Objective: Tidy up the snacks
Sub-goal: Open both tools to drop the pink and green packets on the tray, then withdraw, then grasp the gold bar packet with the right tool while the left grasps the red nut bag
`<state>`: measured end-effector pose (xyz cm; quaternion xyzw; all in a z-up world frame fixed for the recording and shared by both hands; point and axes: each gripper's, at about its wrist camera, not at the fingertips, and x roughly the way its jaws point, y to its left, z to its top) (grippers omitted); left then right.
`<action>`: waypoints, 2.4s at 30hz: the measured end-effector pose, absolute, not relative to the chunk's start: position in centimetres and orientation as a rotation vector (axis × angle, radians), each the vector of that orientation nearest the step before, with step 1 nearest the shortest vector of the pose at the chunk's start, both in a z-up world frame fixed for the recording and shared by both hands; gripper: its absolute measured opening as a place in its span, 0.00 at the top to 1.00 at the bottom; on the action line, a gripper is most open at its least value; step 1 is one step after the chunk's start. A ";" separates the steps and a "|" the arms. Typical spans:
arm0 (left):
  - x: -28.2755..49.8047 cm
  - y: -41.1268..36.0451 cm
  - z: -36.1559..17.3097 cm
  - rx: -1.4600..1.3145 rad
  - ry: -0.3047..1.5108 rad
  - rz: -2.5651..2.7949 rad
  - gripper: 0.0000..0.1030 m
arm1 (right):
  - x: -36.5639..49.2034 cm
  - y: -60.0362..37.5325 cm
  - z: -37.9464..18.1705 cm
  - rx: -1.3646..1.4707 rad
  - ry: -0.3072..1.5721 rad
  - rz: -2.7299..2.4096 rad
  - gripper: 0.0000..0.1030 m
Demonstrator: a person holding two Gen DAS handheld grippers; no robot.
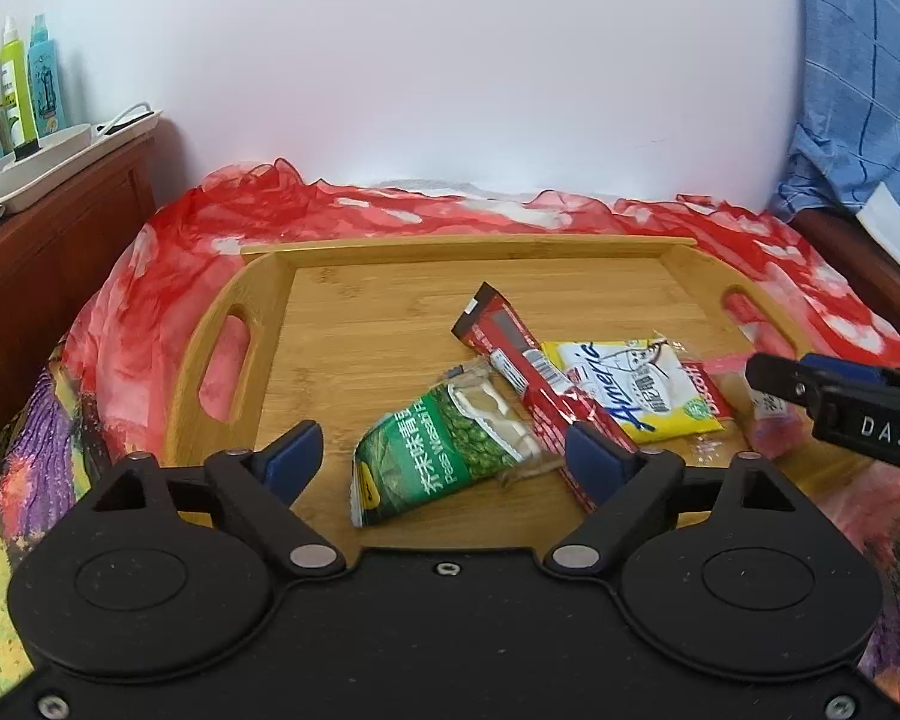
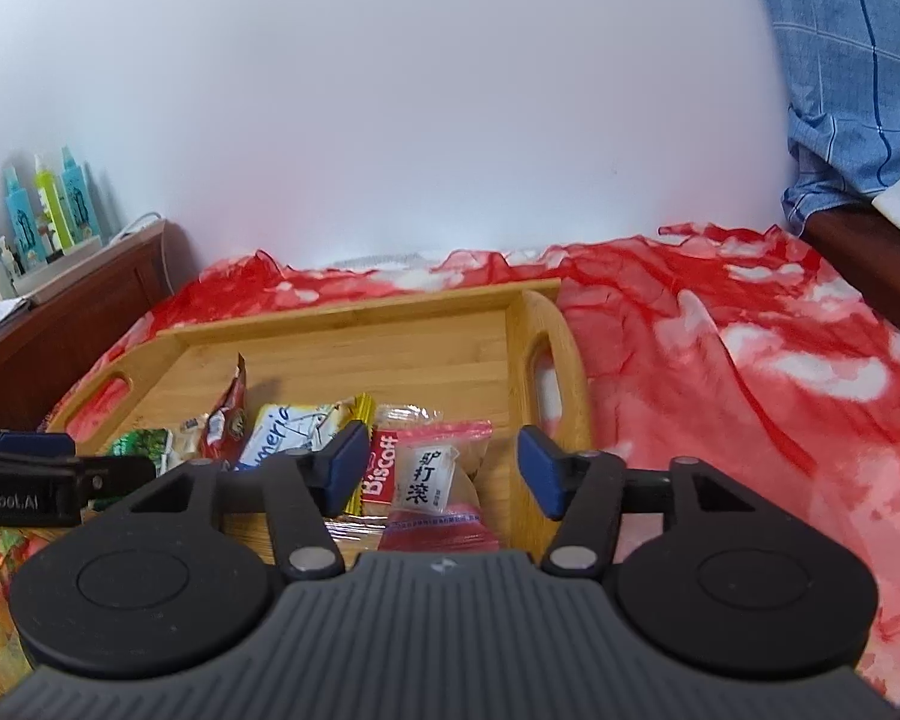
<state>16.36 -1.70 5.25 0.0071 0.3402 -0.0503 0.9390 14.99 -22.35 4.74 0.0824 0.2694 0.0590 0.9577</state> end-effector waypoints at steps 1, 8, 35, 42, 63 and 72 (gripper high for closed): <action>16.0 -1.7 5.3 0.015 0.694 -0.101 0.13 | 14.8 -22.4 4.8 0.169 0.542 0.121 0.28; 13.5 -1.3 5.7 -0.010 0.691 -0.115 0.08 | 13.2 -22.2 5.0 0.154 0.537 0.124 0.23; 7.8 -0.4 3.5 -0.018 0.765 -0.136 0.07 | 4.3 -21.0 4.5 -0.033 0.564 0.010 0.12; 7.8 -1.2 2.7 0.031 0.768 -0.140 0.10 | 4.1 -20.3 3.6 -0.060 0.620 0.009 0.14; 5.8 -0.8 6.2 -0.159 0.768 -0.230 0.49 | 5.4 -21.2 3.3 0.069 0.639 -0.009 0.34; 6.8 -4.5 6.0 -0.189 0.791 -0.283 0.35 | 5.3 -20.5 3.0 0.041 0.651 0.033 0.34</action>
